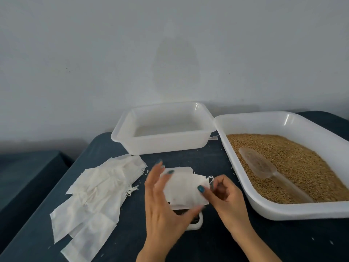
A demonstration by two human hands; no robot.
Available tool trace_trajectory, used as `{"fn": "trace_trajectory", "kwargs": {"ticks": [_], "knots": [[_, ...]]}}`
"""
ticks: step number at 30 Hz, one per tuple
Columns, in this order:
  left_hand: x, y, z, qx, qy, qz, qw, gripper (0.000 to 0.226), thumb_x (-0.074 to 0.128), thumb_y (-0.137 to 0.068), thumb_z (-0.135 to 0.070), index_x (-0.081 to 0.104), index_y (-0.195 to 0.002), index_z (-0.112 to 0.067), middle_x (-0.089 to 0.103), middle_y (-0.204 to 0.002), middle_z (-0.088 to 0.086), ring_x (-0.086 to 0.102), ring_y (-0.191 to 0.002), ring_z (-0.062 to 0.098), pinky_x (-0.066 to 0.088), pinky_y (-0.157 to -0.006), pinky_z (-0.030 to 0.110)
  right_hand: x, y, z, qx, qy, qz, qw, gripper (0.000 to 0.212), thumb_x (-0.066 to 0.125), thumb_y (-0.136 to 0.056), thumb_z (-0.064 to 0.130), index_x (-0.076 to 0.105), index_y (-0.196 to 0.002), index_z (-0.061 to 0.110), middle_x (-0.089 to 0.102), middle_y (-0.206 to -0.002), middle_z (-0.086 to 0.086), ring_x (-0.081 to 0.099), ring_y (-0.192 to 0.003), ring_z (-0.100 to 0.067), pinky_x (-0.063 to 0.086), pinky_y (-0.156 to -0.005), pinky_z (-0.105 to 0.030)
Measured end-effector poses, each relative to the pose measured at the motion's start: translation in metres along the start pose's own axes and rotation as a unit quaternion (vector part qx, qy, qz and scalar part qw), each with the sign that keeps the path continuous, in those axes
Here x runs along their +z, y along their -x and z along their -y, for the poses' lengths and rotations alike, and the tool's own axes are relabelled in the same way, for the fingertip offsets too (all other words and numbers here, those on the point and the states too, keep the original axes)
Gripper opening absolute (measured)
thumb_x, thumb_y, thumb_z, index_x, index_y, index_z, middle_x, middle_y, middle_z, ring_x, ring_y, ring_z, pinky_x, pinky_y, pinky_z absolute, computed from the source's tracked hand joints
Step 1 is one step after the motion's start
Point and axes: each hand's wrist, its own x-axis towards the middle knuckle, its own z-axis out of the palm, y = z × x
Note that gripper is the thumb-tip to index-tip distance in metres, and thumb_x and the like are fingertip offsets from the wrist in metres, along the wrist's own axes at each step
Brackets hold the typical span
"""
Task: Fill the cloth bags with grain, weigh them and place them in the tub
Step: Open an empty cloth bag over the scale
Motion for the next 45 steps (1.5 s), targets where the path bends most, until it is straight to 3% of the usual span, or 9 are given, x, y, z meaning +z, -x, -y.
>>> {"fn": "trace_trajectory", "kwargs": {"ticks": [2,5,9,13,17,24,33,37,45], "knots": [[0.004,-0.001,-0.002,0.111,-0.072,0.064,0.989,0.103,0.076,-0.066,-0.070,0.025,-0.148,-0.036,0.026,-0.159,0.004,0.026,-0.148,0.025,0.022,-0.120,0.033,0.000,0.002,0.000,-0.020,0.013,0.009,1.000,0.033,0.080,-0.070,0.039,0.054,-0.068,0.019,0.051,-0.061,-0.002,0.048,-0.056,-0.012,0.042,-0.053,-0.020],[0.012,0.000,-0.007,0.169,-0.106,0.113,0.973,0.091,0.074,-0.076,-0.061,0.034,-0.147,-0.023,0.037,-0.155,-0.001,0.029,-0.147,0.021,0.018,-0.123,0.043,0.001,0.007,0.005,-0.045,0.052,0.033,0.997,0.031,0.077,-0.068,0.050,0.054,-0.067,0.030,0.055,-0.065,-0.003,0.052,-0.058,-0.013,0.047,-0.055,-0.024],[0.014,0.000,-0.008,0.149,-0.136,0.108,0.973,0.064,0.068,-0.078,-0.040,0.047,-0.134,-0.015,0.061,-0.120,-0.005,0.051,-0.123,0.008,0.016,-0.123,0.030,0.000,0.010,0.015,-0.092,0.119,0.034,0.988,0.026,0.072,-0.071,0.052,0.054,-0.071,0.033,0.059,-0.068,0.006,0.059,-0.064,-0.012,0.048,-0.058,-0.016],[0.010,0.002,-0.009,0.108,-0.136,0.110,0.979,0.056,0.064,-0.075,-0.036,0.050,-0.126,-0.016,0.059,-0.104,-0.005,0.049,-0.103,0.008,0.018,-0.110,0.010,-0.001,0.011,0.026,-0.131,0.142,0.046,0.980,0.018,0.070,-0.082,0.040,0.055,-0.084,0.029,0.064,-0.077,0.009,0.066,-0.074,-0.012,0.050,-0.066,-0.016],[0.009,0.003,-0.007,0.083,-0.132,0.105,0.982,0.054,0.061,-0.075,-0.038,0.048,-0.124,-0.019,0.056,-0.103,-0.008,0.048,-0.096,0.006,0.026,-0.097,0.010,-0.003,0.014,0.028,-0.172,0.190,0.078,0.964,0.013,0.066,-0.091,0.021,0.058,-0.096,0.031,0.067,-0.089,0.013,0.067,-0.084,-0.012,0.053,-0.070,-0.024],[0.008,0.004,-0.006,0.082,-0.148,0.098,0.981,0.056,0.063,-0.072,-0.041,0.048,-0.122,-0.020,0.056,-0.102,-0.009,0.049,-0.095,0.006,0.033,-0.089,0.016,-0.003,0.017,0.028,-0.195,0.268,0.066,0.941,0.018,0.066,-0.089,0.023,0.064,-0.098,0.037,0.065,-0.090,0.020,0.065,-0.086,-0.009,0.054,-0.069,-0.026],[0.006,0.002,-0.009,0.083,-0.166,0.075,0.980,0.050,0.062,-0.076,-0.038,0.049,-0.120,-0.018,0.054,-0.099,-0.007,0.050,-0.087,0.009,0.038,-0.082,0.021,-0.004,0.020,0.045,-0.235,0.406,0.047,0.882,0.025,0.055,-0.087,0.060,0.067,-0.090,0.039,0.050,-0.084,0.025,0.051,-0.085,0.001,0.042,-0.064,-0.012],[0.007,0.001,-0.011,0.076,-0.171,0.076,0.979,0.052,0.059,-0.074,-0.038,0.049,-0.120,-0.016,0.056,-0.100,-0.004,0.049,-0.088,0.010,0.038,-0.081,0.022,0.001,0.021,0.052,-0.214,0.480,0.034,0.850,0.043,0.045,-0.085,0.069,0.066,-0.103,0.036,0.049,-0.090,0.022,0.048,-0.085,-0.001,0.043,-0.066,-0.014],[0.008,-0.011,-0.009,0.073,-0.177,0.091,0.977,0.063,0.074,-0.064,-0.032,0.048,-0.121,-0.019,0.054,-0.102,-0.007,0.047,-0.089,0.008,0.034,-0.083,0.019,0.009,0.016,0.051,-0.156,0.395,0.051,0.904,0.019,0.063,-0.080,0.051,0.066,-0.088,0.034,0.052,-0.088,0.023,0.050,-0.092,0.000,0.043,-0.075,-0.016]]}}
